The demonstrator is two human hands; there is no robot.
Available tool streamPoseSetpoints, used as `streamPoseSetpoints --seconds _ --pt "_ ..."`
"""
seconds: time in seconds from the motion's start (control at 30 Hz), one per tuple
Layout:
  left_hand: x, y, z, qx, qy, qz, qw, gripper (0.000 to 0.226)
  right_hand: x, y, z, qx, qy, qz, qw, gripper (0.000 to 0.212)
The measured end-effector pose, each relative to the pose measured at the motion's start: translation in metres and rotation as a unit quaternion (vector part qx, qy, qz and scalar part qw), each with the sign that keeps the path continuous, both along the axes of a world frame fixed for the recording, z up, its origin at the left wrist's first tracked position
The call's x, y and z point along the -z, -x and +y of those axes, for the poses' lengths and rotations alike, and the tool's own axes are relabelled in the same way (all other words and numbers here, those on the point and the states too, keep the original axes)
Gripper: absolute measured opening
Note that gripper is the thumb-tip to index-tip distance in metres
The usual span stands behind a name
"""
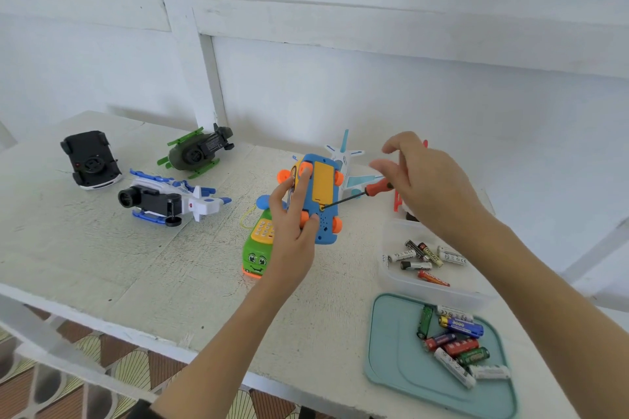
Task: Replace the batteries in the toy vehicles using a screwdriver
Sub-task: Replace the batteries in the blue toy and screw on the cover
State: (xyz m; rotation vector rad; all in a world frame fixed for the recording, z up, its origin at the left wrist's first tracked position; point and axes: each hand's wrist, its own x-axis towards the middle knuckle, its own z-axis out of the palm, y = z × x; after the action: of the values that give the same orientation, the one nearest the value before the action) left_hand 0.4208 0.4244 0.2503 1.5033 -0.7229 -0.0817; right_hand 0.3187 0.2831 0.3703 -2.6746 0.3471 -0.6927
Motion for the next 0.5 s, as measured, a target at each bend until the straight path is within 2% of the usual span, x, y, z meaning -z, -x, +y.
streamPoseSetpoints --seconds 0.07,0.1,0.17,0.23,0.27,0.33,0.4,0.43,0.5 --pt "-0.001 0.001 -0.001 0.010 0.008 0.007 1.000 0.067 0.001 -0.001 -0.004 0.065 0.100 0.052 0.991 0.061" --pt "-0.002 0.001 -0.001 0.013 0.016 0.017 1.000 0.068 0.001 0.000 -0.004 0.048 0.102 0.045 0.993 0.062" --pt "-0.002 0.001 0.000 0.011 0.023 0.027 0.999 0.069 0.002 0.005 -0.003 -0.060 0.009 -0.011 0.998 0.030" --pt "-0.001 -0.001 0.001 0.009 0.019 0.021 1.000 0.069 0.002 0.006 0.000 -0.113 -0.053 -0.037 0.992 0.034" --pt "-0.001 -0.001 0.001 0.007 0.010 0.012 1.000 0.069 0.003 0.006 0.000 -0.106 -0.060 -0.043 0.992 0.033" --pt "-0.001 0.000 0.000 0.010 0.000 0.001 1.000 0.070 -0.003 0.003 0.003 -0.054 -0.033 -0.031 0.998 0.026" --pt "-0.004 0.002 -0.001 0.017 0.010 0.007 1.000 0.071 -0.005 0.002 0.001 -0.013 0.025 0.003 1.000 0.036" --pt "-0.004 0.002 -0.001 0.020 0.020 0.010 1.000 0.069 -0.006 0.003 0.001 -0.030 0.027 0.003 0.999 0.038" --pt "-0.004 0.001 0.000 0.013 0.018 0.001 1.000 0.067 -0.009 0.006 0.001 -0.112 -0.029 -0.020 0.993 0.029"
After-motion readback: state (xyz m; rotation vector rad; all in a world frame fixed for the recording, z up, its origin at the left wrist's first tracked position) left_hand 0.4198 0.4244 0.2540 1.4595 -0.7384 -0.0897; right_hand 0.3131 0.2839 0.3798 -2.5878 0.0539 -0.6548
